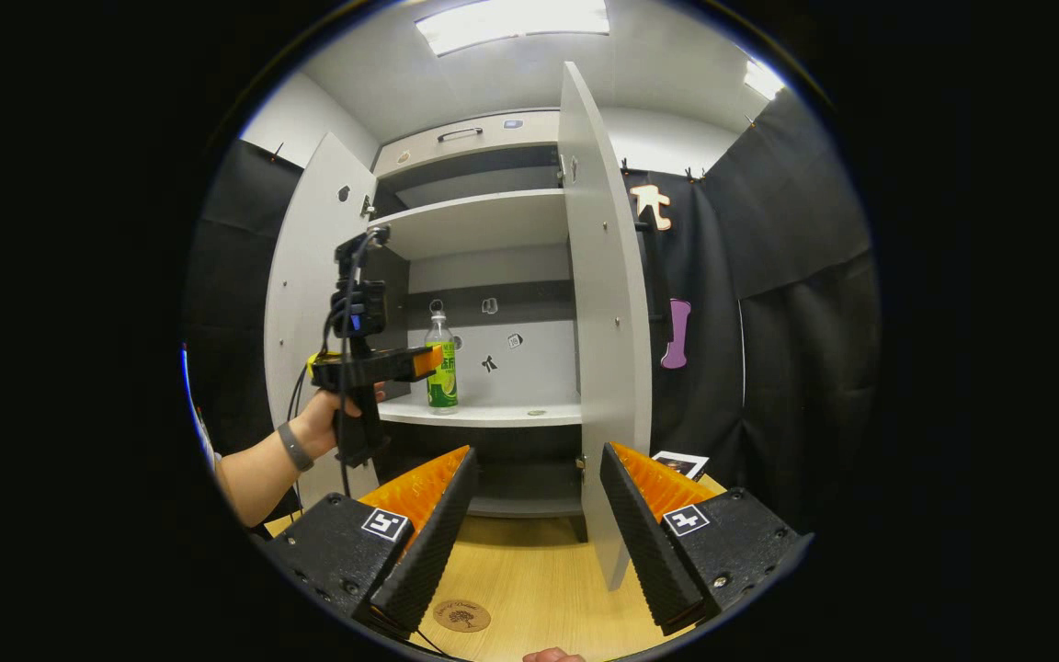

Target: Grasp the bottle in the cabinet with the left hand and place it on the coaster, then close the right door with the right hand and the left door with the left hand.

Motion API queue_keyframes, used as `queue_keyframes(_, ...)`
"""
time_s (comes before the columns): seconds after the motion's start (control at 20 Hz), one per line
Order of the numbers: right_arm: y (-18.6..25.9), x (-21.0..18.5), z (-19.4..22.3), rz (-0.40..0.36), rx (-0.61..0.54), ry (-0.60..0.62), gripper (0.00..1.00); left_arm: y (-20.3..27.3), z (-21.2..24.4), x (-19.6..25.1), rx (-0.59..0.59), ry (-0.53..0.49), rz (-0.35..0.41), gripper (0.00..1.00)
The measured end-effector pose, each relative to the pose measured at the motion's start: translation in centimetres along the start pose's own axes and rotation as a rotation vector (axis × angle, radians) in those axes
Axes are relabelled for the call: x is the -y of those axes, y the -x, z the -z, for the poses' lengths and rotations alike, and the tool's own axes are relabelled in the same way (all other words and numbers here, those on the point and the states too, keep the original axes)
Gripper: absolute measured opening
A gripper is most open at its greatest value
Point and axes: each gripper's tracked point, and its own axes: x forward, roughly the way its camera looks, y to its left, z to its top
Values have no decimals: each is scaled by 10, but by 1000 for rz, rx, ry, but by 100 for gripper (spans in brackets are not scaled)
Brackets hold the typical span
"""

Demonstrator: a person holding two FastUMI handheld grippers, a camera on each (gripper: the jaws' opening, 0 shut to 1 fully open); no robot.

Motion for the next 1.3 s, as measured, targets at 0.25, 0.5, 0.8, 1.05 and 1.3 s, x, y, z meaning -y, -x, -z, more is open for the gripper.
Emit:
queue_keyframes(0.25, -21, 5, 0, 13, -22, -2, 83, -42, 13, -8, -29, 8, -23, 95)
queue_keyframes(0.5, -28, 9, -3, 25, -15, 3, 83, -68, 22, -16, -46, 10, -50, 95)
queue_keyframes(0.8, -33, 13, 2, 34, -25, -6, 83, -80, 19, -19, -41, 35, -56, 83)
queue_keyframes(1.05, -32, 17, 2, 39, -26, 1, 83, -75, 14, -18, -35, 53, -30, 73)
queue_keyframes(1.3, -32, 15, 4, 30, -29, -1, 83, -57, -4, -12, -8, 51, -4, 73)
